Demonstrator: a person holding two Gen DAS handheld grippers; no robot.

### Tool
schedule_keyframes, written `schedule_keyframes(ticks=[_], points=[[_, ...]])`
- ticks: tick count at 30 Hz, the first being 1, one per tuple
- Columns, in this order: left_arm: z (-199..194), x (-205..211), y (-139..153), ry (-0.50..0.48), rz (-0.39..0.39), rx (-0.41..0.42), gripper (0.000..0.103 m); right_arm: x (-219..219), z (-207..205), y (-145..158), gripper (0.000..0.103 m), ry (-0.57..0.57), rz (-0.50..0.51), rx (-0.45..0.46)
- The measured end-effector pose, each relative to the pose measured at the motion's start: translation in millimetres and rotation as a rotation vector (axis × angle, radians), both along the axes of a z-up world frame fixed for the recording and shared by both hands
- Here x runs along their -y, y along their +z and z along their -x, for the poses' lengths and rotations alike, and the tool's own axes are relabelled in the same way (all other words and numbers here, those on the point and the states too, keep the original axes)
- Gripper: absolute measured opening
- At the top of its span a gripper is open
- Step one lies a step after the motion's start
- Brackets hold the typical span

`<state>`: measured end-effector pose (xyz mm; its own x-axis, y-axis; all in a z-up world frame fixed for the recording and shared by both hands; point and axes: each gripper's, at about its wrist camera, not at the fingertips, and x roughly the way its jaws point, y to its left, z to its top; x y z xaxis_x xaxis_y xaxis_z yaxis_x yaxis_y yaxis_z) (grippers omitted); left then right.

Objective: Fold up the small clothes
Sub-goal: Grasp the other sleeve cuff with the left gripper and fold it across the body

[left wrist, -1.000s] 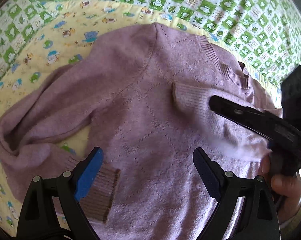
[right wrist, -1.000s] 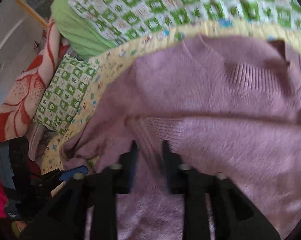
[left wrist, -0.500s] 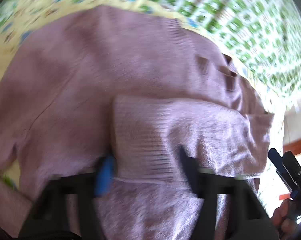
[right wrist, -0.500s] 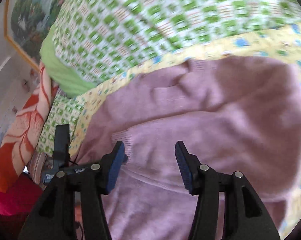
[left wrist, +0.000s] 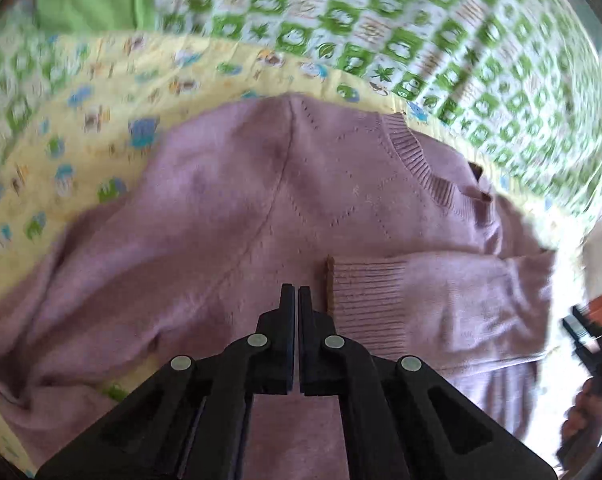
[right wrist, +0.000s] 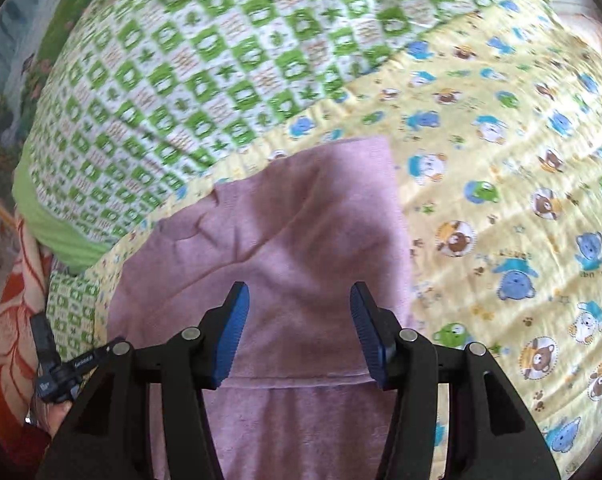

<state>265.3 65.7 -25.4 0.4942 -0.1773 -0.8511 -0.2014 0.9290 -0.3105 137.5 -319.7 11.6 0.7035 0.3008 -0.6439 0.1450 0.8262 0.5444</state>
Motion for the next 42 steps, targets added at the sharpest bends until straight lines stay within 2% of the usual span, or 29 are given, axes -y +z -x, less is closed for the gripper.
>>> schedule_keyframes(ticks=[2,4,6,11,13,14,15,16,19,22,24,27,30,32,35,38,40,41,42], points=[[-3.4,-4.5,-8.9,0.013,0.079,-0.074,0.017,4.9,-2.0,-3.0,0.054,-0.013,0.008,-0.013],[-9.0,1.3,-14.9,-0.009,0.107,-0.102,0.050,7.5,-4.0,-4.2,0.054,-0.011,-0.002,-0.016],[-9.5,13.1,-16.6,-0.019,0.103,-0.103,0.060,4.2,-6.1,-3.5,0.054,-0.002,0.004,-0.011],[-22.5,41.8,-32.4,-0.079,0.082,-0.166,0.055,-11.6,-12.6,-2.6,0.054,0.053,0.021,-0.002],[-25.1,51.0,-37.8,-0.108,0.054,-0.181,0.030,-16.4,-13.7,-3.3,0.054,0.066,0.017,-0.002],[-25.8,55.2,-38.1,-0.125,0.042,-0.176,0.023,-18.0,-14.0,-3.8,0.054,0.071,0.018,-0.002],[-25.7,58.4,-36.5,-0.141,0.043,-0.162,0.007,-19.6,-14.2,-4.1,0.054,0.076,0.019,-0.001],[-24.5,61.2,-30.6,-0.150,0.043,-0.132,0.006,-20.8,-14.2,-4.1,0.054,0.079,0.021,-0.001],[-16.4,62.2,-4.8,-0.152,0.029,-0.042,0.004,-21.2,-13.6,-3.4,0.054,0.084,0.027,0.002],[-4.0,48.0,27.8,-0.103,0.010,0.049,0.004,-15.8,-13.2,-0.7,0.054,0.066,0.032,0.010],[0.4,34.2,34.5,-0.056,-0.014,0.064,0.004,-10.4,-12.7,1.5,0.054,0.050,0.034,0.016],[1.3,5.2,14.1,0.000,-0.026,0.001,0.004,-4.4,-12.0,1.7,0.054,0.029,0.043,0.019],[3.5,-6.8,-7.7,0.028,-0.007,-0.050,0.004,-0.9,-14.5,-5.8,0.054,0.009,0.047,-0.003],[4.5,-3.0,-15.3,0.026,-0.018,-0.063,0.004,-1.4,-19.3,-11.7,0.055,0.007,0.058,-0.021],[3.7,7.2,-23.0,0.016,-0.045,-0.078,0.004,-2.5,-33.4,-19.4,0.065,0.009,0.106,-0.045],[2.9,13.1,-28.5,0.013,-0.057,-0.087,0.004,2.8,-54.6,-31.5,0.065,-0.010,0.149,-0.079],[-1.2,18.6,-32.4,0.014,-0.061,-0.096,0.004,6.4,-72.6,-45.3,0.065,-0.002,0.137,-0.127],[-1.7,17.8,-31.0,0.013,-0.060,-0.097,0.004,7.5,-80.5,-53.4,0.063,0.019,0.118,-0.156],[-2.7,19.5,-29.4,0.010,-0.059,-0.095,0.004,7.3,-87.3,-60.3,0.032,0.053,0.099,-0.174]])
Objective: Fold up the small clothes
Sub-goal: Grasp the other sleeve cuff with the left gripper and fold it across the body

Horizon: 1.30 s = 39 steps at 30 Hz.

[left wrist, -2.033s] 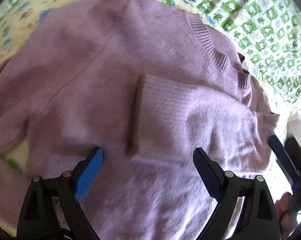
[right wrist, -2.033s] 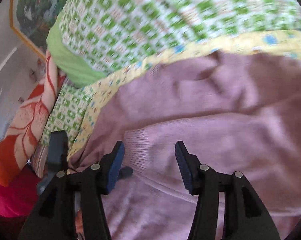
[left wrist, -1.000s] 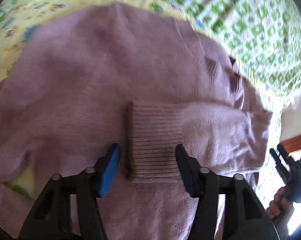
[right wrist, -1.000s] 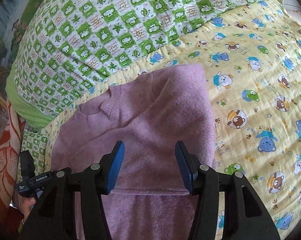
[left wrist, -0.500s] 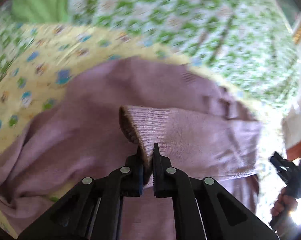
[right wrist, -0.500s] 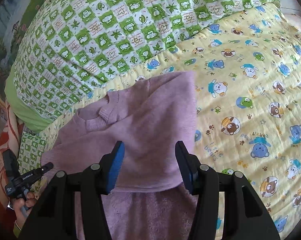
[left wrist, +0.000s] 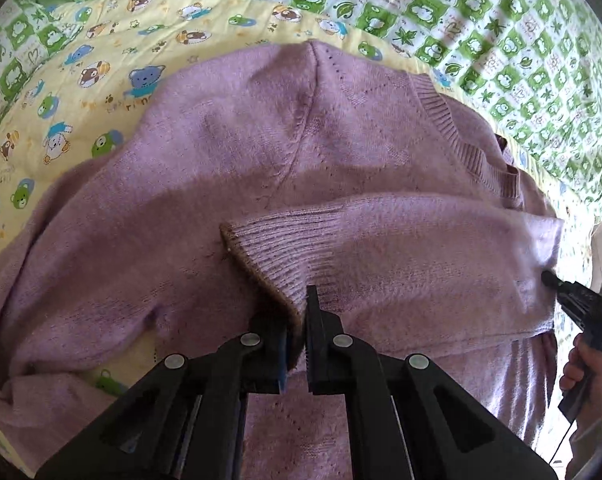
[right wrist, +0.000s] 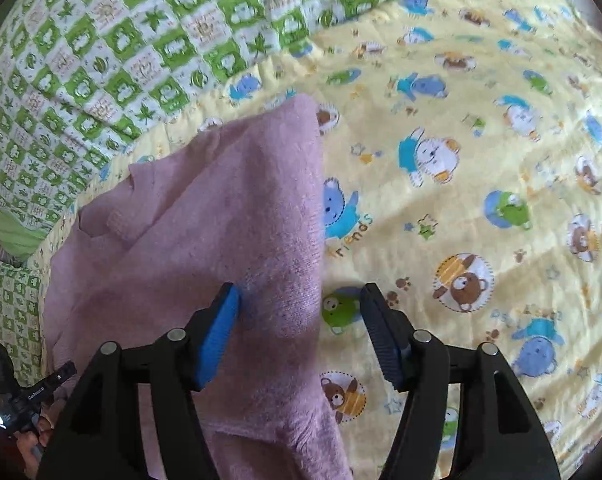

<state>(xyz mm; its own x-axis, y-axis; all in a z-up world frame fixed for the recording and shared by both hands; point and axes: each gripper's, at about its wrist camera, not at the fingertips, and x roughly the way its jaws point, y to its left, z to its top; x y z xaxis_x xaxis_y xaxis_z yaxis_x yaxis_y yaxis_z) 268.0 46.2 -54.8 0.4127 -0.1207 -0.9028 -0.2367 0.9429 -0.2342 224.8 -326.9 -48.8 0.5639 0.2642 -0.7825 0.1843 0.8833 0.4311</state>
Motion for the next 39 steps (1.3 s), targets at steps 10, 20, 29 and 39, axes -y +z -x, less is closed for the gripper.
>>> schedule_keyframes(ticks=[10,20,29,39], points=[[-4.9,12.5,0.3,-0.011,-0.006,-0.031,0.022,1.6,-1.9,6.4,0.015,0.019,0.071,-0.026],[104.1,-48.2,42.6,0.135,0.099,-0.023,0.063,-26.0,65.3,51.4,0.058,0.022,-0.023,0.081],[186.9,-88.6,7.7,0.317,0.254,-0.116,0.063,-85.8,110.8,45.7,0.059,0.124,-0.062,0.042],[167.4,-99.8,10.9,0.409,0.305,-0.002,0.008,-116.3,131.0,58.9,0.059,0.207,-0.054,0.062]])
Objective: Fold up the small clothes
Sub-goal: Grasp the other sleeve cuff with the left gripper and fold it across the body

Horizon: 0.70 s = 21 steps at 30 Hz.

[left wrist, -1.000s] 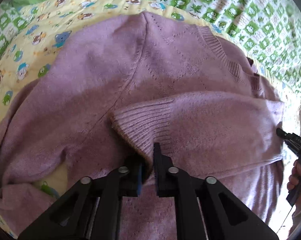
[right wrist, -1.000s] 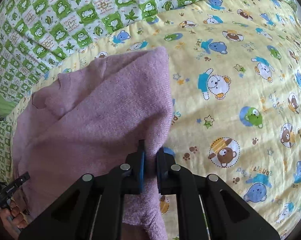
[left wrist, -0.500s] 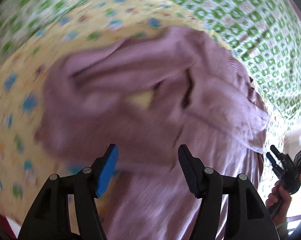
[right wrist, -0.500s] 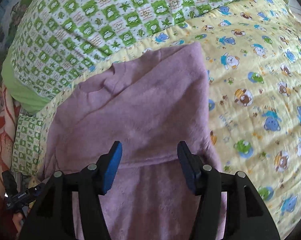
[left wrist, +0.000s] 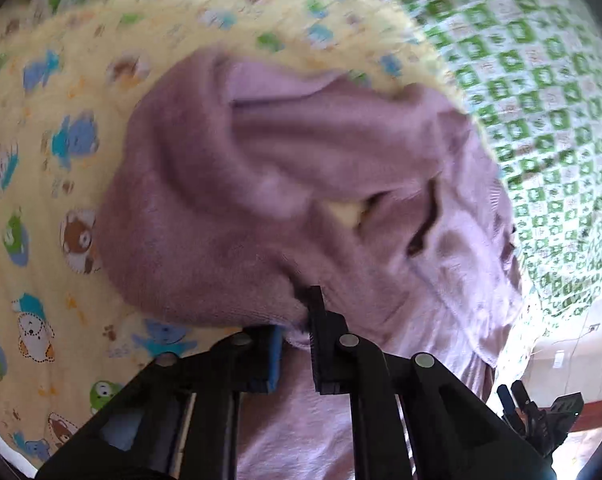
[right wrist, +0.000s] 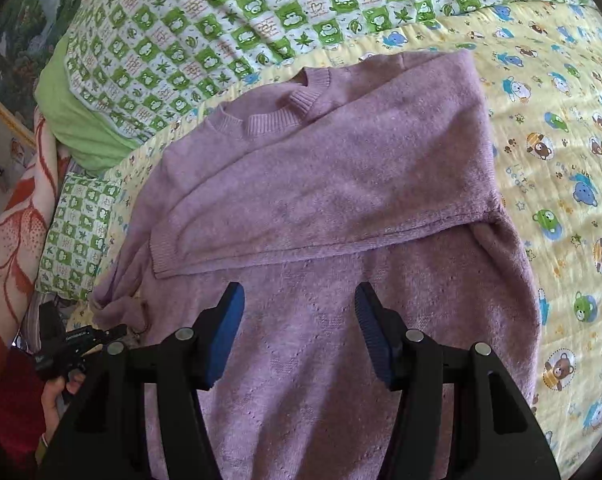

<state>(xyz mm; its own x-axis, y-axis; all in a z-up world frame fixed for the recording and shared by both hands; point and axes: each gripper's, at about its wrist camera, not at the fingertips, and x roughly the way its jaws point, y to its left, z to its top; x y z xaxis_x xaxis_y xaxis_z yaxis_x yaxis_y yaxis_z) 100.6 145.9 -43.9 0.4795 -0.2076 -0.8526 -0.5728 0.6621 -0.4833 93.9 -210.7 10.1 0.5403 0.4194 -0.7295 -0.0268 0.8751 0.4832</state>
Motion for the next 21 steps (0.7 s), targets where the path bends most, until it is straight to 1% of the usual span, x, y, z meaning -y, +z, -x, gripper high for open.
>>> schedule_keyframes(ticks=[2,3,5,9,11,12,14,15,17,20,21], points=[[-6.7,14.0,23.4,-0.042,-0.042,0.056,0.007,2.1,3.8,1.4,0.059,0.002,0.013,0.011],[-10.9,21.3,34.4,-0.056,-0.044,0.085,0.006,4.1,5.4,1.6,0.059,0.001,0.022,0.016],[-26.3,42.5,62.3,-0.096,-0.027,0.165,0.006,9.8,7.5,1.1,0.058,-0.008,0.033,0.020],[-74.6,102.2,117.0,-0.234,0.000,0.336,0.006,30.0,8.4,-1.7,0.059,-0.048,0.015,0.015],[-104.3,139.7,137.0,-0.316,0.027,0.412,0.006,40.5,8.1,-2.4,0.059,-0.069,0.007,0.014],[-116.4,155.4,140.8,-0.352,0.037,0.433,0.006,45.3,8.0,-2.3,0.059,-0.079,0.003,0.014],[-146.4,196.6,139.6,-0.434,0.046,0.454,0.006,55.3,7.3,-1.6,0.059,-0.096,-0.004,0.016],[-157.3,212.9,134.9,-0.467,0.046,0.449,0.006,59.5,7.0,-1.3,0.059,-0.103,-0.005,0.018],[-176.6,247.3,115.7,-0.534,0.041,0.418,0.006,69.0,6.4,-1.1,0.059,-0.119,-0.004,0.019],[-200.7,288.4,73.1,-0.620,0.009,0.335,0.006,85.2,5.8,-1.6,0.059,-0.150,0.003,0.015],[-206.5,294.8,58.4,-0.637,0.002,0.308,0.006,90.1,5.7,-1.9,0.059,-0.160,0.006,0.013]])
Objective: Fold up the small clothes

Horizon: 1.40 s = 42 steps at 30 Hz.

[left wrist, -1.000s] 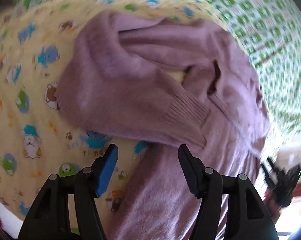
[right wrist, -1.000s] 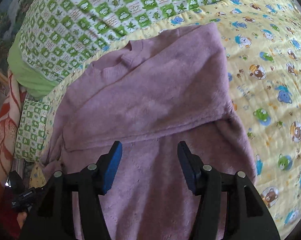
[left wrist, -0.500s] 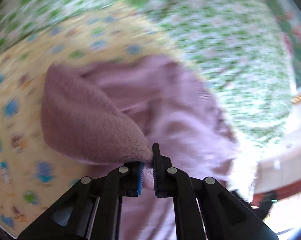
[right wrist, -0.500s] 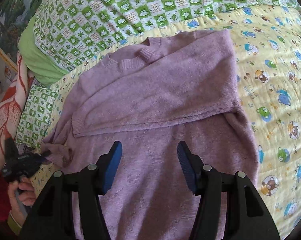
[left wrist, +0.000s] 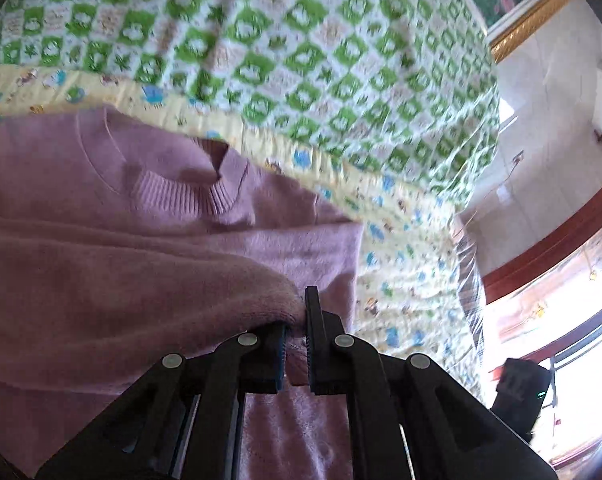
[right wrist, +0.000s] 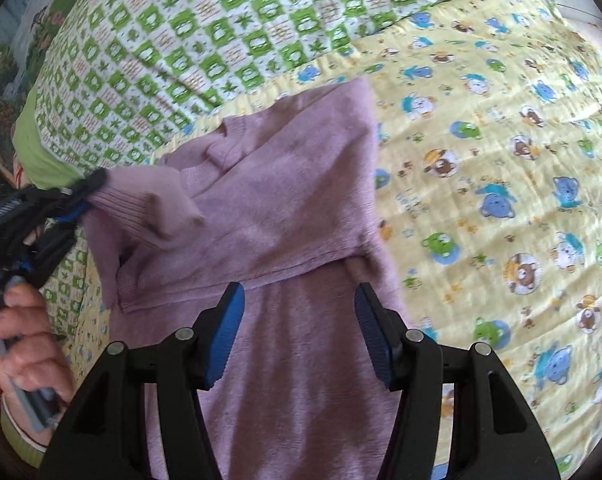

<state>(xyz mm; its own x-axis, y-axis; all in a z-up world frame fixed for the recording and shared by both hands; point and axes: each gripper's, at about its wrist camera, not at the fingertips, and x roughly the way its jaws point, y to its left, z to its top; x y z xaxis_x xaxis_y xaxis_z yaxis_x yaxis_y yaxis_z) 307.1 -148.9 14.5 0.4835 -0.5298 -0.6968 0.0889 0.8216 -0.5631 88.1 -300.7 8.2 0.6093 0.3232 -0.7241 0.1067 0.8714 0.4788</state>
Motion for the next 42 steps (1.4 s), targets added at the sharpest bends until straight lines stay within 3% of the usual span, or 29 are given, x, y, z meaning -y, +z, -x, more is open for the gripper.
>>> schedule_keyframes(ticks=[2,6,9,13,16,19,21,25,28,29,30,31,34,37,39,42], points=[[-6.0,7.9,-33.7,-0.025,-0.026,-0.061,0.006,9.5,-0.6,-1.3,0.059,-0.021,-0.002,-0.003],[-2.0,2.9,-67.1,-0.053,-0.029,-0.136,0.010,19.1,-4.6,-5.1,0.059,-0.042,-0.009,-0.015],[15.9,-15.4,-63.8,-0.076,-0.005,-0.158,0.029,15.2,-10.5,-5.5,0.059,-0.024,-0.006,-0.010],[53.0,-49.7,-38.1,-0.063,-0.061,-0.117,0.054,-9.6,-23.7,-3.2,0.059,0.059,0.027,0.007],[84.1,-93.3,-27.8,0.028,-0.228,-0.086,0.064,-35.2,-33.5,-0.9,0.059,0.142,0.068,0.028],[103.7,-142.7,-31.8,0.192,-0.455,-0.089,0.076,-65.9,-44.2,1.1,0.059,0.244,0.164,0.061],[107.3,-171.9,-42.1,0.268,-0.545,-0.123,0.077,-86.7,-53.5,-2.6,0.059,0.311,0.250,0.068],[101.9,-211.3,-62.9,0.365,-0.614,-0.185,0.077,-118.9,-71.9,-21.3,0.063,0.422,0.361,0.053],[91.8,-227.7,-67.3,0.441,-0.632,-0.205,0.077,-130.1,-83.8,-35.6,0.062,0.431,0.441,0.012],[87.6,-232.1,-66.8,0.462,-0.625,-0.208,0.077,-128.6,-85.5,-35.5,0.048,0.416,0.455,0.016],[84.7,-234.5,-65.5,0.473,-0.622,-0.209,0.074,-126.9,-88.6,-33.1,0.018,0.403,0.465,0.020],[81.4,-235.8,-62.9,0.483,-0.618,-0.206,0.069,-124.9,-93.1,-28.2,0.007,0.393,0.483,0.019],[70.4,-230.9,-56.7,0.488,-0.602,-0.191,0.053,-106.3,-94.7,25.7,0.007,0.314,0.526,0.165],[66.5,-232.6,-63.5,0.490,-0.557,-0.215,0.044,-86.2,-79.8,85.4,0.007,0.217,0.651,0.355],[63.8,-226.0,-67.9,0.494,-0.527,-0.224,0.040,-73.8,-72.5,91.5,0.007,0.186,0.751,0.394],[62.8,-224.8,-70.4,0.494,-0.522,-0.227,0.038,-54.8,-73.0,57.3,0.007,0.218,0.773,0.308]])
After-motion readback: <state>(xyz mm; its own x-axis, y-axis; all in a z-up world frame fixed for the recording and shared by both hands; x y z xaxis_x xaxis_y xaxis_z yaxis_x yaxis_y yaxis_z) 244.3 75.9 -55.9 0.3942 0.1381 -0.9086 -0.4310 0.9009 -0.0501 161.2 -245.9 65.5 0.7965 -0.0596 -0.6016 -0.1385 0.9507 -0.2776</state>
